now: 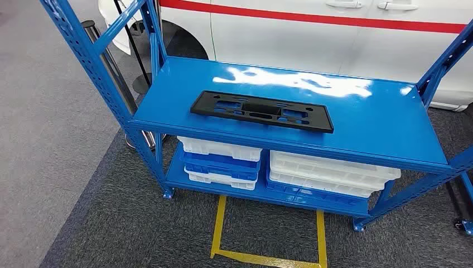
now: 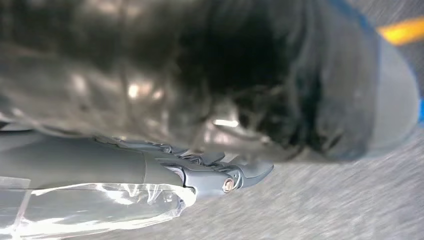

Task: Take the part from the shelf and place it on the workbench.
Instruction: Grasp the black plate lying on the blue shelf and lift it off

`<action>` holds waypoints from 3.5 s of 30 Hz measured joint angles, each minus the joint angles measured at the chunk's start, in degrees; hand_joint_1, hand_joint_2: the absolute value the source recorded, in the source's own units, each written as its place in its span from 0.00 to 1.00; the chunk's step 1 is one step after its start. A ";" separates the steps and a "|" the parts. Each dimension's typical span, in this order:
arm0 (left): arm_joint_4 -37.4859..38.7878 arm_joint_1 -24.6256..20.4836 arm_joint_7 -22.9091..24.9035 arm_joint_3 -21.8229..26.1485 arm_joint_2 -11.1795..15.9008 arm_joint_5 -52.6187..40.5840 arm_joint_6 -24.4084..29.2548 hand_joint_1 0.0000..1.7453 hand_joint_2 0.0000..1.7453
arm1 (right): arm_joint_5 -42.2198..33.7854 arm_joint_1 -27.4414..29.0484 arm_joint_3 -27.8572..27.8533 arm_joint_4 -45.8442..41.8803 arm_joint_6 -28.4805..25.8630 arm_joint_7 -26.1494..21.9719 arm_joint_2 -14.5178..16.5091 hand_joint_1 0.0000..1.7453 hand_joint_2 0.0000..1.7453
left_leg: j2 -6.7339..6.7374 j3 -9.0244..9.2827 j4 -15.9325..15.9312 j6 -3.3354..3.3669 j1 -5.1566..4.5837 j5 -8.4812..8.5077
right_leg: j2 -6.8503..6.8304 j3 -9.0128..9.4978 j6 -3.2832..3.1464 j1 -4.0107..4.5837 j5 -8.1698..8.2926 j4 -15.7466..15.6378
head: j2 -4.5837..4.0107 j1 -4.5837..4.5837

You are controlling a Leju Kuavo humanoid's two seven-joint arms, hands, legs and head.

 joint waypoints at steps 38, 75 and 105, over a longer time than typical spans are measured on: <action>0.02 -0.17 -2.32 -4.17 -0.01 0.63 -0.66 0.00 0.00 | 50.99 2.88 -2.39 -40.36 1.56 1.90 3.63 0.00 0.00 | 0.00 -0.01 0.00 0.00 0.00 0.02 | 0.00 -0.03 0.00 0.00 0.00 0.02 | 0.00 0.00; 0.68 -3.27 -0.50 -12.08 -0.11 0.03 -1.15 0.00 0.00 | 87.50 -16.42 2.94 -65.08 8.15 12.55 7.91 0.00 1.00 | -0.04 -0.17 0.01 -0.04 0.00 0.21 | -0.05 -0.18 -0.02 0.00 0.07 0.11 | 0.00 0.00; 0.90 -3.66 0.29 -13.15 0.00 0.86 0.20 0.00 0.00 | 81.59 -21.80 13.80 -60.46 17.96 10.24 8.05 0.00 1.00 | -0.08 -0.25 0.17 0.00 -0.06 0.21 | -0.06 -0.20 0.05 -0.25 0.13 0.04 | 0.00 0.00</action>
